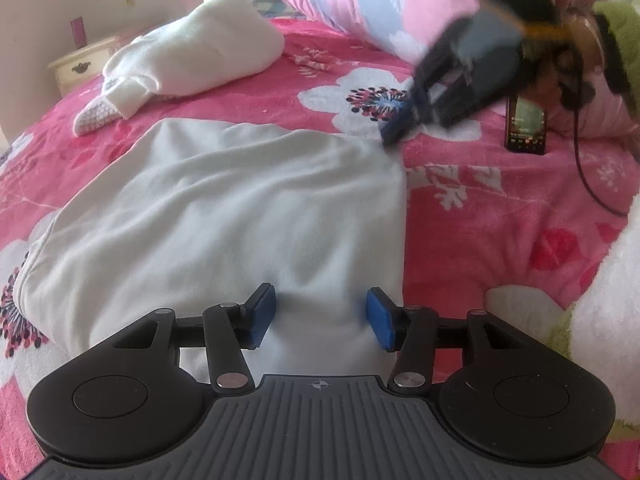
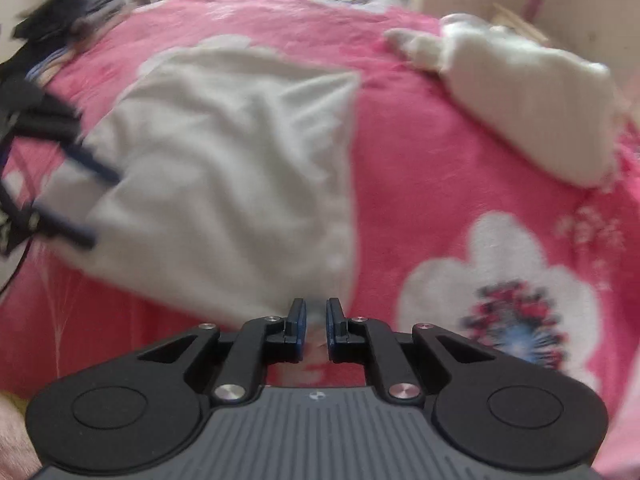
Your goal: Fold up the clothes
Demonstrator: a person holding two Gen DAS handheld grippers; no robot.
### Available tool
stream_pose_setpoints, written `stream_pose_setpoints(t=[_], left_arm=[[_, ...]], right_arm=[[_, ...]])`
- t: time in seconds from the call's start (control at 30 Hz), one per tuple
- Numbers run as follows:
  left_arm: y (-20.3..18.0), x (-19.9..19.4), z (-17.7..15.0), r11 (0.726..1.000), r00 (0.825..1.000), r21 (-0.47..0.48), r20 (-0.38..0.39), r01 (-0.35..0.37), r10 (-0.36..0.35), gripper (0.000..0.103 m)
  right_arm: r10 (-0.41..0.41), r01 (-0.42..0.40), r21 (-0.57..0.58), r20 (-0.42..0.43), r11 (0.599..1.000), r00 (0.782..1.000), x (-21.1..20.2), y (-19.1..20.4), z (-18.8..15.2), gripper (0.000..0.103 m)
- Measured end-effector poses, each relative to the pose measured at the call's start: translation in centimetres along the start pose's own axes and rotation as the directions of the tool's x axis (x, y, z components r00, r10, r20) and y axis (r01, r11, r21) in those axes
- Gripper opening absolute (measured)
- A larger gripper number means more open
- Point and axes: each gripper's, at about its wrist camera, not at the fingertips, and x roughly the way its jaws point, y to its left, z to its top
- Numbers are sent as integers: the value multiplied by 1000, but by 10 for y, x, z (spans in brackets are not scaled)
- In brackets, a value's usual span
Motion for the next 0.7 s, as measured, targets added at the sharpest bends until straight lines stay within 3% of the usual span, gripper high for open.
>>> stream_pose_setpoints(t=[0.07, 0.17, 0.23, 0.3, 0.4, 0.47, 0.5, 0.63, 0.7], left_arm=[[-2, 1, 0, 1000, 1000, 2, 1, 0, 0, 53], [-5, 1, 0, 1000, 1000, 17, 2, -3, 3, 54], [-5, 0, -2, 1000, 1000, 20, 2, -3, 3, 55], [-4, -1, -3, 1000, 1000, 18, 5, -2, 2, 55], [-2, 0, -3, 1000, 1000, 10, 2, 3, -3, 56], [-3, 2, -3, 1000, 1000, 4, 0, 6, -6, 58], [-4, 3, -3, 1000, 1000, 8, 0, 7, -7, 61], [-6, 4, -2, 1000, 1000, 13, 2, 15, -15, 64], [-6, 4, -4, 1000, 1000, 11, 5, 18, -19, 64]], right_arm=[[21, -22, 10, 88, 1000, 996, -9, -1, 15, 13], [76, -59, -107, 161, 992, 984, 10, 23, 42, 13], [142, -114, -186, 147, 976, 979, 37, 35, 51, 10], [99, -72, -244, 100, 967, 990, 65, 36, 53, 6], [-10, 17, -67, 101, 998, 995, 82, -15, 63, 6], [-38, 31, 55, 137, 998, 990, 73, -39, 74, 6], [-13, 0, 81, 161, 997, 987, 67, -41, 79, 6], [115, -104, -73, 168, 992, 979, 73, -1, 93, 6], [74, -63, -88, 123, 994, 990, 101, 0, 96, 1]])
